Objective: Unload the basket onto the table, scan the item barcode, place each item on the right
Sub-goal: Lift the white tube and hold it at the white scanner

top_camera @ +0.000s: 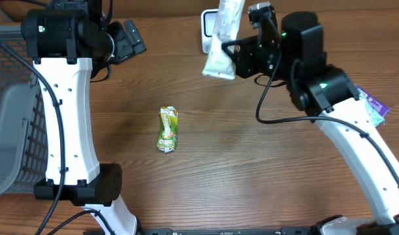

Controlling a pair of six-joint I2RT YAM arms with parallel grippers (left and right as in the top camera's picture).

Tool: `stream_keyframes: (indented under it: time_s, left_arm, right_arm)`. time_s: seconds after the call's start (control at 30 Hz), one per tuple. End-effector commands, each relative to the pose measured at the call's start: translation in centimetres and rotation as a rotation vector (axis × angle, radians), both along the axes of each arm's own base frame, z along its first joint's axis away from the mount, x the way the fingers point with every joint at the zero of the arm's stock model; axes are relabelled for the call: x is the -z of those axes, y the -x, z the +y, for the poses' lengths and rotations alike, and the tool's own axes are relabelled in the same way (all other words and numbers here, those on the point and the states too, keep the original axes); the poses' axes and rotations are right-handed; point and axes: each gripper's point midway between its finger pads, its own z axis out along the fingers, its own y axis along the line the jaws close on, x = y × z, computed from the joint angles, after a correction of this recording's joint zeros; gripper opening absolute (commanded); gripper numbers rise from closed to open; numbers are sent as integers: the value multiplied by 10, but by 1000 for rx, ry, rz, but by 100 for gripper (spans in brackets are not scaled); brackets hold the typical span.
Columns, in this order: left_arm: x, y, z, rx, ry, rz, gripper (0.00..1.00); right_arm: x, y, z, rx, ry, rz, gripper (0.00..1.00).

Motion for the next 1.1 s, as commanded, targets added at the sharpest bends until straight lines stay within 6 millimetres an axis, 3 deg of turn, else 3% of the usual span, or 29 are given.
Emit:
stream_keyframes:
  time_s: [0.0, 0.17, 0.33, 0.5, 0.6, 0.67, 0.7, 0.83, 1.07]
  left_arm:
    - [2, 0, -3, 19, -2, 5, 100]
    - [2, 0, -3, 19, -2, 5, 100]
    - [2, 0, -5, 24, -2, 5, 100]
    - [2, 0, -6, 25, -2, 5, 100]
    - [2, 0, -4, 21, -2, 5, 100]
    - [2, 0, -4, 21, -2, 5, 99]
    - [2, 0, -4, 21, -2, 5, 99]
    - [2, 0, -4, 21, -2, 5, 100]
    - [2, 0, -4, 21, -2, 5, 100]
  right_arm:
    - [-24, -40, -32, 300, 319, -276, 4]
    - [1, -75, -15, 381, 643, -457, 4]
    - [41, -115, -1, 377, 990, -612, 4]
    - [68, -152, -14, 497, 1142, -701, 4]
    - [105, -174, -29, 470, 1284, -713, 4]
    - [127, -182, -38, 452, 1339, -687, 4]
    - [148, -188, -47, 435, 1375, -657, 4]
    - [179, -195, -64, 426, 1419, -601, 4]
    - [182, -199, -70, 447, 1389, -597, 4]
